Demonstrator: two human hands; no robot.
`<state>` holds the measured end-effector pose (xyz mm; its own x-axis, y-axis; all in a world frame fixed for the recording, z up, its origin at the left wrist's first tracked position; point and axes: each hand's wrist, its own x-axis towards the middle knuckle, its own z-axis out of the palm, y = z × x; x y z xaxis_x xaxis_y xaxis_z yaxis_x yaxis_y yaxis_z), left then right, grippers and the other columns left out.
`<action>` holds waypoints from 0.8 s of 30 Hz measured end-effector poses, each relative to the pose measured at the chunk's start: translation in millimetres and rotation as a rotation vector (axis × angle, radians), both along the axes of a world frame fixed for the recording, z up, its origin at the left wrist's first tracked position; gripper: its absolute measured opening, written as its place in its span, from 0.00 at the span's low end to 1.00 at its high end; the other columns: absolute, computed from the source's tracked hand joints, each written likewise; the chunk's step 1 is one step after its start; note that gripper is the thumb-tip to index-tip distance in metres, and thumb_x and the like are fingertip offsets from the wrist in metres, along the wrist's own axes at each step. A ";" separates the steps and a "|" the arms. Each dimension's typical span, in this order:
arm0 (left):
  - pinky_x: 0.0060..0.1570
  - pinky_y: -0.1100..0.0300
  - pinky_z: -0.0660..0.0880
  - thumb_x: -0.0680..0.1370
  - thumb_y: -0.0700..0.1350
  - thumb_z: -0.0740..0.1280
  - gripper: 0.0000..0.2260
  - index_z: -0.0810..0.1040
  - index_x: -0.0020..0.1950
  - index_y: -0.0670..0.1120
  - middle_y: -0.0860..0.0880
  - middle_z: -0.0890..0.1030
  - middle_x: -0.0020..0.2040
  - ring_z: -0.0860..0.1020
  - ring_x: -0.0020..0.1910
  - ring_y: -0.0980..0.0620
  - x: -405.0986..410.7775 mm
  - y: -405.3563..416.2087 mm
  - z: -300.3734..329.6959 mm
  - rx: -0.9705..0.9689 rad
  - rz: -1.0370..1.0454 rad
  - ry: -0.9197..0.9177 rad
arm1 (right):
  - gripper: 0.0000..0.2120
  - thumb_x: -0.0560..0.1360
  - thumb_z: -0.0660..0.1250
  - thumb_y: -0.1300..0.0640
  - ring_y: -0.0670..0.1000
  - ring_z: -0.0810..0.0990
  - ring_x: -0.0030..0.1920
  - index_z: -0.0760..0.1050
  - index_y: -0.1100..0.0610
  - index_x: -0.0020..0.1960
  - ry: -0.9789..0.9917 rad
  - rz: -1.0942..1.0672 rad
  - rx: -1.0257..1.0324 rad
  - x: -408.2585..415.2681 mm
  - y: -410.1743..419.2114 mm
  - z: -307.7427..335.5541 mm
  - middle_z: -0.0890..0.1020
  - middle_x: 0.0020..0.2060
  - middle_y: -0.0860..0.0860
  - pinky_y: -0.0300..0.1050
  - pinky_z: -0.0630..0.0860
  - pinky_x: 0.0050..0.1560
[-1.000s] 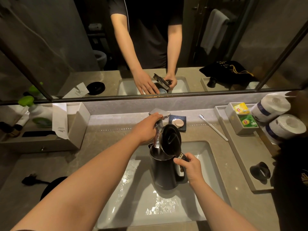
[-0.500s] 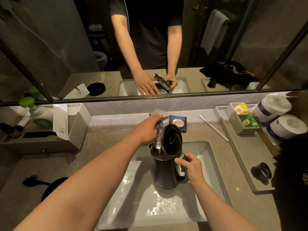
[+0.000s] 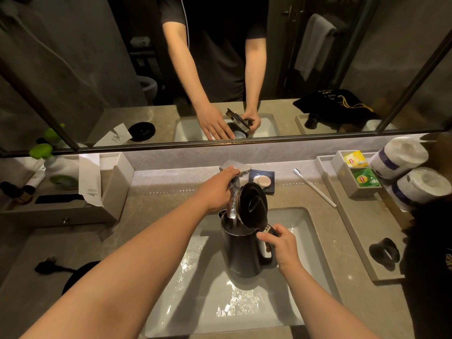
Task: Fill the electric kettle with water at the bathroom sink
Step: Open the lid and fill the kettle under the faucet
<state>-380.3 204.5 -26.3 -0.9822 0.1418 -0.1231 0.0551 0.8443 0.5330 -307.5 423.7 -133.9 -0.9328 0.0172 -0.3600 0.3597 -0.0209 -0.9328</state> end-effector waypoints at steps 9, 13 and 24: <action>0.66 0.46 0.71 0.79 0.40 0.62 0.25 0.65 0.75 0.54 0.47 0.68 0.76 0.71 0.70 0.43 1.3 0.6 -0.3 0.001 0.016 -0.009 | 0.18 0.56 0.79 0.55 0.55 0.70 0.28 0.72 0.60 0.33 -0.013 -0.007 0.007 -0.7 1.6 -0.6 0.73 0.25 0.53 0.47 0.69 0.30; 0.63 0.50 0.71 0.79 0.41 0.61 0.24 0.66 0.74 0.54 0.48 0.70 0.75 0.73 0.68 0.43 1.0 1.0 -1.5 0.006 0.027 0.036 | 0.17 0.55 0.79 0.54 0.55 0.71 0.29 0.72 0.58 0.33 -0.014 -0.008 0.012 -0.5 2.8 -0.8 0.73 0.25 0.52 0.48 0.70 0.31; 0.66 0.45 0.71 0.80 0.42 0.61 0.23 0.66 0.75 0.55 0.49 0.69 0.76 0.71 0.70 0.44 3.0 -0.2 -0.6 0.002 0.025 0.028 | 0.17 0.56 0.79 0.54 0.52 0.72 0.28 0.73 0.59 0.33 -0.001 0.004 0.033 0.2 2.3 3.1 0.74 0.24 0.50 0.47 0.71 0.29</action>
<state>-377.2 204.3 -26.9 -0.9885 0.1172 -0.0952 0.0487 0.8443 0.5336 -307.4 425.9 -130.8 -0.9324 0.0252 -0.3606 0.3610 0.0115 -0.9325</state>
